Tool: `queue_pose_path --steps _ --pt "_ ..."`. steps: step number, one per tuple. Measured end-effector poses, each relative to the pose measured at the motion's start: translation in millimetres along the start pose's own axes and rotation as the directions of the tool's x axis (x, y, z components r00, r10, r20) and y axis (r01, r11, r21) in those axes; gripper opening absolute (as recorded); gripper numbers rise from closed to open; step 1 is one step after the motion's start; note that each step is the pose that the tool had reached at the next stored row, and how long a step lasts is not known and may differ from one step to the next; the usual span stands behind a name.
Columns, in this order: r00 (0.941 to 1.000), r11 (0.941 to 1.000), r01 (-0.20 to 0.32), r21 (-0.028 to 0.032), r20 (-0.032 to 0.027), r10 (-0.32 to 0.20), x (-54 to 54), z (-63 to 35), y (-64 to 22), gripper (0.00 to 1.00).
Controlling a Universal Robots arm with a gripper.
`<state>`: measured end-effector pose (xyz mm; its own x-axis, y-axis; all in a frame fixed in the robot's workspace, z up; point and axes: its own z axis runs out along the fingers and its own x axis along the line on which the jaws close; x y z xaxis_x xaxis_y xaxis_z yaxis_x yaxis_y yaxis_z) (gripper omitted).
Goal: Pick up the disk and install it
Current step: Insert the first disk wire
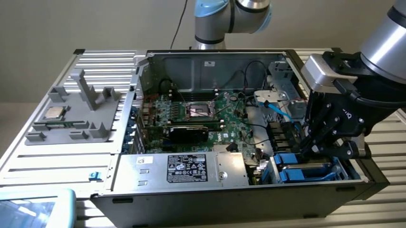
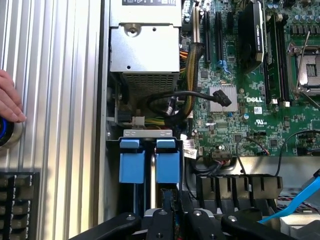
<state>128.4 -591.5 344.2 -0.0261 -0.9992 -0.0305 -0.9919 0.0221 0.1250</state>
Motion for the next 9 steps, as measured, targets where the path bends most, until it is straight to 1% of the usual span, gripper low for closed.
queue_pose_path --steps 1,4,5,9 --pt "1.0 1.0 0.0 0.0006 0.0021 0.0 0.0 0.0 0.0 0.16" --pt "0.9999 1.0 0.001 0.0026 0.0107 -0.001 0.1 0.7 -0.1 0.16" --pt "0.9999 1.0 0.001 0.0029 0.0123 -0.001 0.1 1.0 -0.1 0.16" --pt "0.9999 1.0 0.001 0.0034 0.0129 -0.001 0.6 1.8 -0.2 0.16"
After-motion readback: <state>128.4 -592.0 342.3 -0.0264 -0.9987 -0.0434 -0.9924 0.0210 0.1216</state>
